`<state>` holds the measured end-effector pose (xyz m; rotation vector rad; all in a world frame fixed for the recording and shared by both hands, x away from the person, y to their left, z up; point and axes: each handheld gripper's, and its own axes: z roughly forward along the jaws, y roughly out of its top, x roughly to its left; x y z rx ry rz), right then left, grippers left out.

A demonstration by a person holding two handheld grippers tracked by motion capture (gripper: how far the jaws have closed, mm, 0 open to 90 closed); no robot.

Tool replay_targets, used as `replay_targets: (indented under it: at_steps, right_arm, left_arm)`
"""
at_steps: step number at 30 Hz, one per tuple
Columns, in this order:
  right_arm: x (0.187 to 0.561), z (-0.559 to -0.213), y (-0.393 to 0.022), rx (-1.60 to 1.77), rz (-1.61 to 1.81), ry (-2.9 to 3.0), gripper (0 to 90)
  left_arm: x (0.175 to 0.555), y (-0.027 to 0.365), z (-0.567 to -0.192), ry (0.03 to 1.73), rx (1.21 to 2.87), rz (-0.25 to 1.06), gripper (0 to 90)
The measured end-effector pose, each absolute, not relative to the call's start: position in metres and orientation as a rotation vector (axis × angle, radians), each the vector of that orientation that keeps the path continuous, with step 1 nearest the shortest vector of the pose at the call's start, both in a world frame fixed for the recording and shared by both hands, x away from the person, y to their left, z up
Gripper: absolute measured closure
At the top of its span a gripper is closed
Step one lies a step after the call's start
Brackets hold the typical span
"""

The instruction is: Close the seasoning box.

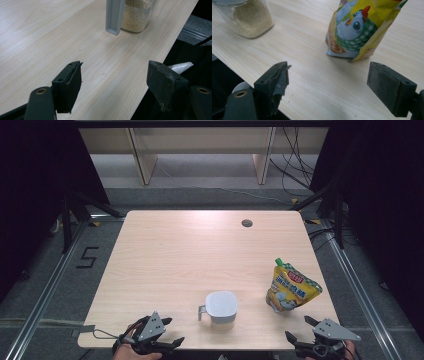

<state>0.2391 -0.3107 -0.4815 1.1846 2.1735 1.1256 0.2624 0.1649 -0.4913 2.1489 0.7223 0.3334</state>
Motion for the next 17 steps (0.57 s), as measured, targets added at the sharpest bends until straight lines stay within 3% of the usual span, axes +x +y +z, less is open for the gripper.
replay_targets:
  at_steps: [10,17]
  right_arm:
    - [0.2403,-0.4832,-0.3110,1.184,1.116,2.191,18.7]
    - [0.2393,-0.4845,-0.3100,1.233,1.103,2.183,18.7]
  left_arm:
    - [0.2638,0.1662,-0.4917,0.719,2.163,0.345,27.8]
    - [0.2640,0.1630,-0.4928,0.742,2.101,0.283,27.2]
